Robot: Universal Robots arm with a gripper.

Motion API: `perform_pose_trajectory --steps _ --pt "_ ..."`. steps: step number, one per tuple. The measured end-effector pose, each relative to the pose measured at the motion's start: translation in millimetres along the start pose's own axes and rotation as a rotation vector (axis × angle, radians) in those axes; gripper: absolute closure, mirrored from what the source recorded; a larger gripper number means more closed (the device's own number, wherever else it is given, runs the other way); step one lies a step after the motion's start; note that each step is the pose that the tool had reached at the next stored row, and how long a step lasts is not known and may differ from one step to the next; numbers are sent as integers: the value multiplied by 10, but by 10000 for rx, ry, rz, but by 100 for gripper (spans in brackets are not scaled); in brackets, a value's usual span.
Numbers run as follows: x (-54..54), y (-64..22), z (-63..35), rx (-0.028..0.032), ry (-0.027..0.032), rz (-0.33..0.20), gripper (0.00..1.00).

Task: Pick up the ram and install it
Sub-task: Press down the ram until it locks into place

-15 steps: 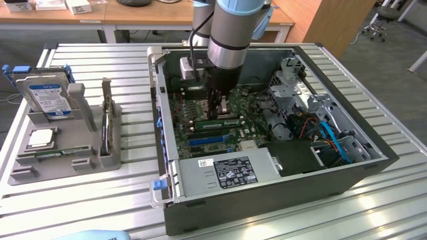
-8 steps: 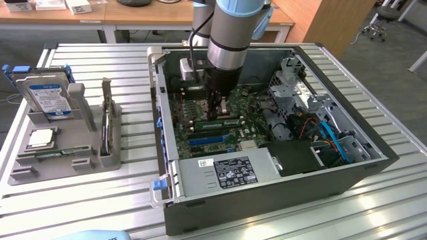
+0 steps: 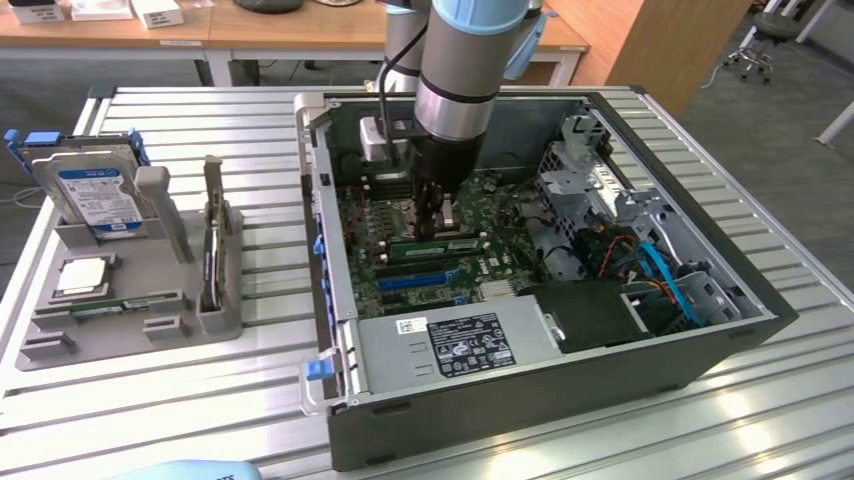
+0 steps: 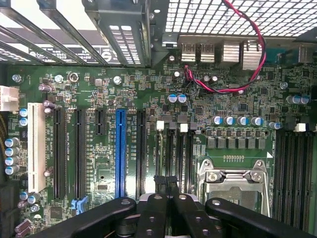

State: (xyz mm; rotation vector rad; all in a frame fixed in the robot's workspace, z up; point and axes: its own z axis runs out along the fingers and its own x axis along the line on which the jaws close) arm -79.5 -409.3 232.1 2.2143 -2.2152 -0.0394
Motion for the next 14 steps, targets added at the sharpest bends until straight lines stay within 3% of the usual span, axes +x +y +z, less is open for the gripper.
perform_pose_trajectory --steps 14 --pt "5 -1 42 -1 2 -2 90"
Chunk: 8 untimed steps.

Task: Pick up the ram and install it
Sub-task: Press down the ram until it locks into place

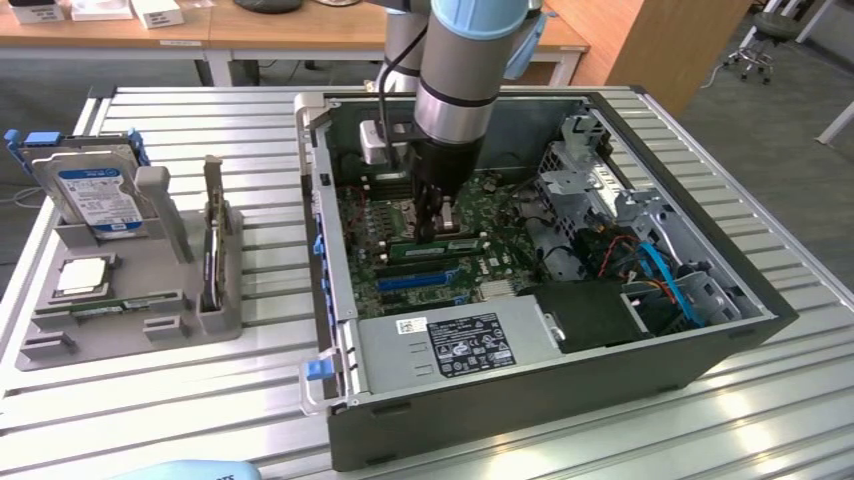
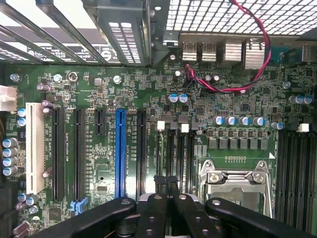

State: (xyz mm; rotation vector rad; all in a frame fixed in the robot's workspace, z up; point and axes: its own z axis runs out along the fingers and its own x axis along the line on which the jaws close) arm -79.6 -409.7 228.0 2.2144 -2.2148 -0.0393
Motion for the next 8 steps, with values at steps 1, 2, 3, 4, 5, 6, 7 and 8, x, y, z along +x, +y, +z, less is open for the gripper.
perform_pose_trajectory --steps 1,2,3,4,5,6,7,8 --pt "0 0 3 0 1 0 90" --pt "0 0 3 -1 2 0 90" --pt "1 0 3 -2 4 0 90" --pt "0 0 6 -1 2 0 90" --pt "0 0 11 0 -2 0 90" --pt "0 0 17 0 -1 0 90" --pt "0 -1 22 -1 0 0 90" --pt "1 0 24 -2 3 0 90"
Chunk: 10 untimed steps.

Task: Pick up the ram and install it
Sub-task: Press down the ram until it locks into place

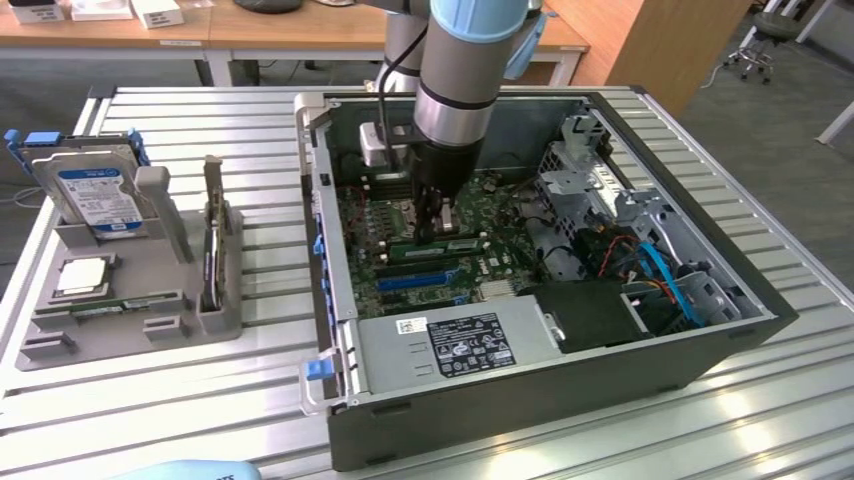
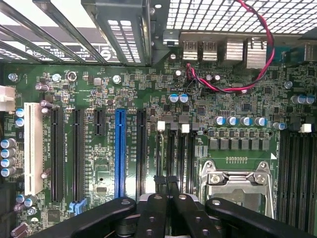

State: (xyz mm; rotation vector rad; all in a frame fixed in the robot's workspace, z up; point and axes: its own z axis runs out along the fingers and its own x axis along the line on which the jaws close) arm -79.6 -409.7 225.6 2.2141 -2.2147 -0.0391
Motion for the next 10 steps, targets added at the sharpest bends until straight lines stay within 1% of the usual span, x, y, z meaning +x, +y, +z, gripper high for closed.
perform_pose_trajectory --steps 10 --pt "0 1 27 0 -2 0 90"
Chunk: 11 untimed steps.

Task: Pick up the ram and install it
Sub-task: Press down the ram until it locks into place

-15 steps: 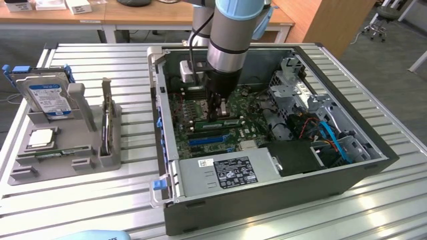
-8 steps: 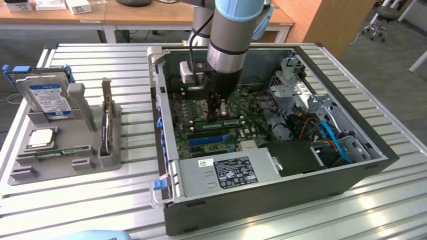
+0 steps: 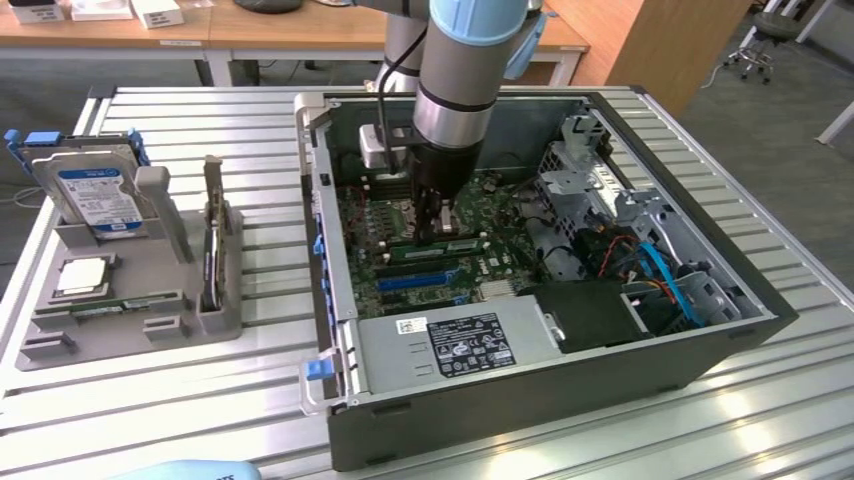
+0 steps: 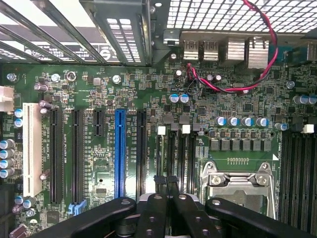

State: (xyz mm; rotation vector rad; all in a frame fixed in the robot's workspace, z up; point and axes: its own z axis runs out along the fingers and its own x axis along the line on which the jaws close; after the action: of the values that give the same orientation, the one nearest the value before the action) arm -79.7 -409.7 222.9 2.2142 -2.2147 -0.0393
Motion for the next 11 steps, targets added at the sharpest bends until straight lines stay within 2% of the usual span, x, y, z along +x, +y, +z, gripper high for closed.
perform_pose_trajectory --steps 11 --pt "0 0 6 0 0 0 90"
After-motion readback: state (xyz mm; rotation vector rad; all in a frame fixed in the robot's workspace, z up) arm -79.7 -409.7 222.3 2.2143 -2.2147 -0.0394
